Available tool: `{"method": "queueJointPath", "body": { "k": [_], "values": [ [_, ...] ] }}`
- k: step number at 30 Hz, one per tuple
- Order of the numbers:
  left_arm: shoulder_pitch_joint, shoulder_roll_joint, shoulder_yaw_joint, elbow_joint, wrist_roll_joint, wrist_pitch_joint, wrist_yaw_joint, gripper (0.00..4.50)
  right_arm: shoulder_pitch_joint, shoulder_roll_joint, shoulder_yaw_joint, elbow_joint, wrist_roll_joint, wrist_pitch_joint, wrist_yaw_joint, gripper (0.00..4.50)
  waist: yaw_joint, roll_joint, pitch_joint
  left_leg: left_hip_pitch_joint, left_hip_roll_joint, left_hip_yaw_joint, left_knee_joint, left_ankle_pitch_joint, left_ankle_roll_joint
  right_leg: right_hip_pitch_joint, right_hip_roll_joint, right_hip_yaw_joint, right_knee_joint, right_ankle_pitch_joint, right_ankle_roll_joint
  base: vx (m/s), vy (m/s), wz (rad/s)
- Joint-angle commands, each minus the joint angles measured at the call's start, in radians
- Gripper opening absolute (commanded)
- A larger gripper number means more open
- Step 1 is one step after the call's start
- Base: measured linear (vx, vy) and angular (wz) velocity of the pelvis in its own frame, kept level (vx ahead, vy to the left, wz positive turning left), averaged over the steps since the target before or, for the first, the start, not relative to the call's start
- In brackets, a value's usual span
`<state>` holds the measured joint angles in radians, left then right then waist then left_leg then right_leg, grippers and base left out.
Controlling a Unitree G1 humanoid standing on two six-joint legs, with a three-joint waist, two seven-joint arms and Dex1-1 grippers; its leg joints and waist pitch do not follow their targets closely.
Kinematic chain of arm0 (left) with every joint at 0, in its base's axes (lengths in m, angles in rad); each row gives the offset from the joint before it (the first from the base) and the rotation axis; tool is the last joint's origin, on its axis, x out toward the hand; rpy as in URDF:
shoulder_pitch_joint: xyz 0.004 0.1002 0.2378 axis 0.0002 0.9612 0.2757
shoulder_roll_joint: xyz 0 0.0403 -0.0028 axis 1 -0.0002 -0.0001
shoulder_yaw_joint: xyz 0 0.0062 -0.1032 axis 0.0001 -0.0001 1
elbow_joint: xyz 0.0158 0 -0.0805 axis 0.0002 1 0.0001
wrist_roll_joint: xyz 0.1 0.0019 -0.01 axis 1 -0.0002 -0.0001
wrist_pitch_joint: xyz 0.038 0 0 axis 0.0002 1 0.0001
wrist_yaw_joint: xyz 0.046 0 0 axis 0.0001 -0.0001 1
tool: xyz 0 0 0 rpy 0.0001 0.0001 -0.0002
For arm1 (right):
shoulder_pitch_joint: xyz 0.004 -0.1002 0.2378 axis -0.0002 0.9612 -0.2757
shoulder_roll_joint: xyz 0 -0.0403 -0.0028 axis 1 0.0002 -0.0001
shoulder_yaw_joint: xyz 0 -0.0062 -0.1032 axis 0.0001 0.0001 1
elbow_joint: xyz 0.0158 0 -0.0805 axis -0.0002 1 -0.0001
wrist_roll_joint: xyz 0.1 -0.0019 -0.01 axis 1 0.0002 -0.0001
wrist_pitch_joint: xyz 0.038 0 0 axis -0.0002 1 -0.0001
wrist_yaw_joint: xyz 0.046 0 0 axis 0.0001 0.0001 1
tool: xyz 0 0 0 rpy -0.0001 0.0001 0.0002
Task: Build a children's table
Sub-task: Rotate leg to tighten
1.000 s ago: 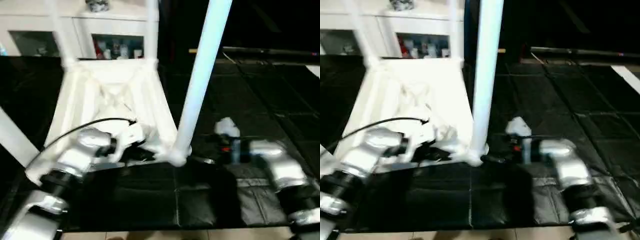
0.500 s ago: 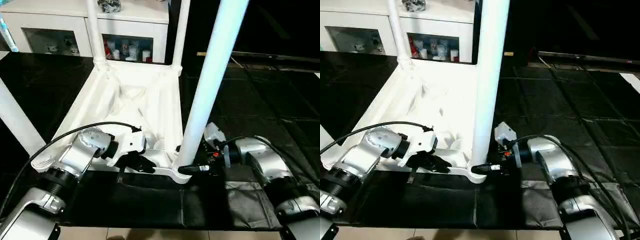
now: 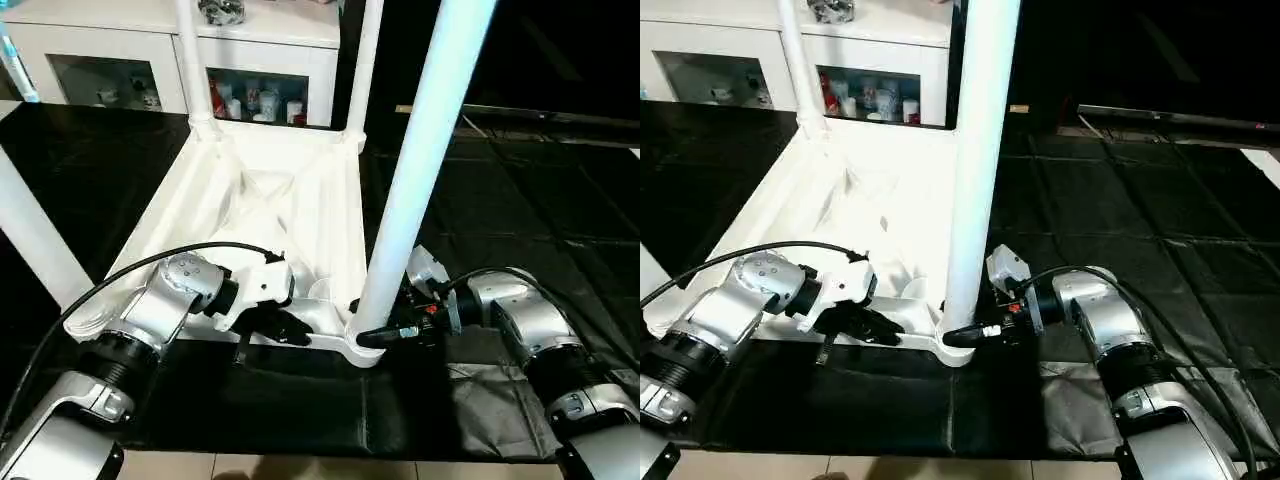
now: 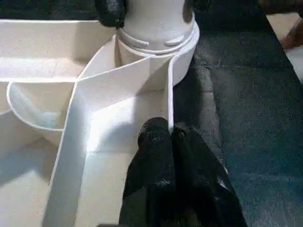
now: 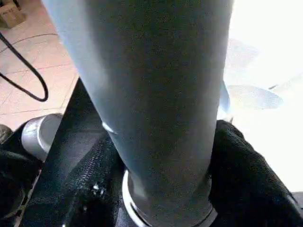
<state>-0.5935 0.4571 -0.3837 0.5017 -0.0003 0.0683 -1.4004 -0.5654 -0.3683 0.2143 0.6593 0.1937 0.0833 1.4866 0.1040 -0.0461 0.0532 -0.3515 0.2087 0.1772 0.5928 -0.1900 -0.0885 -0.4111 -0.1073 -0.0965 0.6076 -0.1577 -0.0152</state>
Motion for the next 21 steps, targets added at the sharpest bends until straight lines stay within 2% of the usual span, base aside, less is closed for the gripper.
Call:
{"method": "queueJointPath", "body": {
  "k": [1,2,4,5,6,7,8,9,10,11,12,13,14,15,16,17,18,19,20,21],
  "values": [
    [-0.013,-0.057,0.006,0.013,0.016,0.060,0.106,0.00,0.037,0.038,-0.026,-0.064,0.040,0.052,-0.074,2.20,-0.004,-0.001,-0.062,0.008,0.026,0.004,-0.073,-0.241,0.022,0.048,-0.042,0.050,-0.079,-0.374,-0.179,0.000,0.000,0.00],
    [-0.013,-0.057,0.006,0.013,0.016,0.060,0.106,0.00,0.037,0.038,-0.026,-0.064,0.040,0.052,-0.074,2.18,-0.004,0.003,-0.061,0.009,0.025,0.002,-0.073,-0.247,0.018,0.046,-0.041,0.050,-0.078,-0.385,-0.177,0.000,0.000,0.00],
    [-0.008,-0.098,0.025,0.007,0.019,0.111,0.197,0.00,0.069,0.082,-0.035,-0.083,-0.009,0.066,-0.253,2.14,-0.010,0.000,-0.057,0.004,0.023,-0.002,-0.078,-0.273,0.008,0.048,-0.041,0.048,-0.086,-0.445,-0.152,0.000,0.000,0.00],
    [-0.007,-0.103,0.026,0.005,0.020,0.116,0.206,0.00,0.072,0.088,-0.036,-0.085,-0.013,0.069,-0.272,2.12,-0.014,0.000,-0.054,0.010,0.020,-0.004,-0.077,-0.299,-0.004,0.042,-0.043,0.045,-0.094,-0.509,-0.128,0.000,0.000,0.00],
    [-0.003,-0.130,0.034,-0.003,0.024,0.144,0.256,0.00,0.085,0.120,-0.043,-0.096,-0.037,0.089,-0.371,2.10,-0.022,0.007,-0.053,0.008,0.017,-0.010,-0.078,-0.316,-0.017,0.044,-0.043,0.040,-0.101,-0.577,-0.099,0.000,0.000,0.00],
    [-0.001,-0.167,0.044,-0.007,0.022,0.176,0.306,0.00,0.093,0.156,-0.053,-0.103,-0.050,0.117,-0.459,2.08,-0.033,-0.001,-0.052,0.002,0.012,-0.014,-0.076,-0.331,-0.021,0.046,-0.044,0.032,-0.110,-0.638,-0.064,0.000,0.000,0.00],
    [0.000,-0.192,0.050,-0.009,0.020,0.199,0.340,0.00,0.098,0.182,-0.060,-0.107,-0.059,0.136,-0.518,2.08,-0.036,0.000,-0.051,0.003,0.011,-0.014,-0.076,-0.333,-0.025,0.045,-0.043,0.030,-0.116,-0.662,-0.049,0.000,0.000,0.00],
    [-0.004,-0.230,0.060,-0.003,0.021,0.225,0.393,0.00,0.096,0.218,-0.069,-0.100,-0.077,0.165,-0.610,2.04,-0.047,0.004,-0.053,0.004,0.007,-0.018,-0.072,-0.343,-0.027,0.044,-0.045,0.022,-0.123,-0.688,-0.036,0.000,0.000,0.00],
    [-0.011,-0.263,0.066,0.007,0.024,0.243,0.439,0.00,0.090,0.251,-0.073,-0.092,-0.093,0.185,-0.685,2.02,-0.061,0.004,-0.052,0.002,0.006,-0.020,-0.072,-0.351,-0.030,0.043,-0.042,0.014,-0.130,-0.699,-0.027,0.000,0.000,0.00],
    [-0.013,-0.267,0.067,0.009,0.025,0.245,0.445,0.00,0.089,0.255,-0.074,-0.090,-0.096,0.187,-0.696,2.00,-0.065,0.005,-0.053,0.002,0.006,-0.023,-0.072,-0.359,-0.031,0.045,-0.044,0.009,-0.133,-0.702,-0.022,0.000,0.000,0.00],
    [-0.023,-0.294,0.074,0.022,0.031,0.258,0.488,0.00,0.081,0.284,-0.078,-0.082,-0.110,0.197,-0.755,2.00,-0.075,0.009,-0.053,0.002,0.006,-0.027,-0.073,-0.383,-0.023,0.048,-0.044,0.000,-0.141,-0.702,-0.016,0.000,0.000,0.00],
    [-0.031,-0.309,0.081,0.032,0.036,0.264,0.518,0.00,0.076,0.303,-0.082,-0.079,-0.115,0.197,-0.787,1.99,-0.084,0.019,-0.052,0.003,0.011,-0.034,-0.079,-0.417,-0.019,0.052,-0.044,-0.009,-0.146,-0.680,-0.021,0.000,0.000,0.00],
    [-0.048,-0.333,0.093,0.050,0.042,0.271,0.570,0.00,0.068,0.331,-0.078,-0.079,-0.129,0.204,-0.836,1.99,-0.089,0.021,-0.052,0.002,0.013,-0.037,-0.080,-0.438,-0.019,0.054,-0.043,-0.014,-0.148,-0.669,-0.020,0.000,0.000,0.00],
    [-0.049,-0.335,0.094,0.051,0.042,0.271,0.574,0.00,0.067,0.333,-0.077,-0.079,-0.130,0.205,-0.840,1.97,-0.095,0.022,-0.051,0.005,0.013,-0.042,-0.083,-0.475,-0.019,0.055,-0.042,-0.022,-0.154,-0.660,-0.016,0.000,0.000,0.00],
    [-0.066,-0.359,0.111,0.070,0.045,0.279,0.628,0.00,0.056,0.360,-0.073,-0.076,-0.147,0.213,-0.891,1.97,-0.103,0.026,-0.051,0.020,0.012,-0.042,-0.080,-0.502,-0.017,0.049,-0.043,-0.028,-0.164,-0.642,-0.026,0.000,0.000,0.00],
    [-0.079,-0.380,0.126,0.080,0.050,0.289,0.671,0.00,0.043,0.382,-0.065,-0.070,-0.171,0.223,-0.946,1.97,-0.105,0.026,-0.055,0.024,0.011,-0.044,-0.079,-0.504,-0.013,0.051,-0.046,-0.028,-0.162,-0.620,-0.035,0.000,0.000,0.00],
    [-0.087,-0.394,0.134,0.084,0.056,0.299,0.698,0.00,0.030,0.393,-0.054,-0.059,-0.200,0.224,-0.993,1.97,-0.112,0.027,-0.052,0.023,0.014,-0.044,-0.084,-0.513,-0.008,0.052,-0.044,-0.030,-0.159,-0.595,-0.047,0.000,0.000,0.00],
    [-0.087,-0.404,0.139,0.078,0.058,0.310,0.706,0.00,0.020,0.407,-0.067,-0.051,-0.201,0.226,-1.027,1.97,-0.118,0.028,-0.051,0.012,0.017,-0.048,-0.088,-0.519,-0.010,0.062,-0.045,-0.034,-0.155,-0.588,-0.044,0.000,0.000,0.00],
    [-0.084,-0.409,0.140,0.071,0.061,0.317,0.706,0.00,0.013,0.418,-0.084,-0.047,-0.192,0.232,-1.043,1.97,-0.118,0.030,-0.053,0.013,0.016,-0.048,-0.089,-0.520,-0.009,0.063,-0.048,-0.034,-0.157,-0.586,-0.043,0.000,0.000,0.00],
    [-0.083,-0.410,0.140,0.068,0.061,0.320,0.707,0.00,0.012,0.423,-0.090,-0.047,-0.187,0.235,-1.049,2.32,-0.119,0.032,-0.053,0.016,0.017,-0.048,-0.089,-0.526,-0.008,0.061,-0.051,-0.034,-0.159,-0.583,-0.043,0.000,0.000,0.00]
  ]
}}
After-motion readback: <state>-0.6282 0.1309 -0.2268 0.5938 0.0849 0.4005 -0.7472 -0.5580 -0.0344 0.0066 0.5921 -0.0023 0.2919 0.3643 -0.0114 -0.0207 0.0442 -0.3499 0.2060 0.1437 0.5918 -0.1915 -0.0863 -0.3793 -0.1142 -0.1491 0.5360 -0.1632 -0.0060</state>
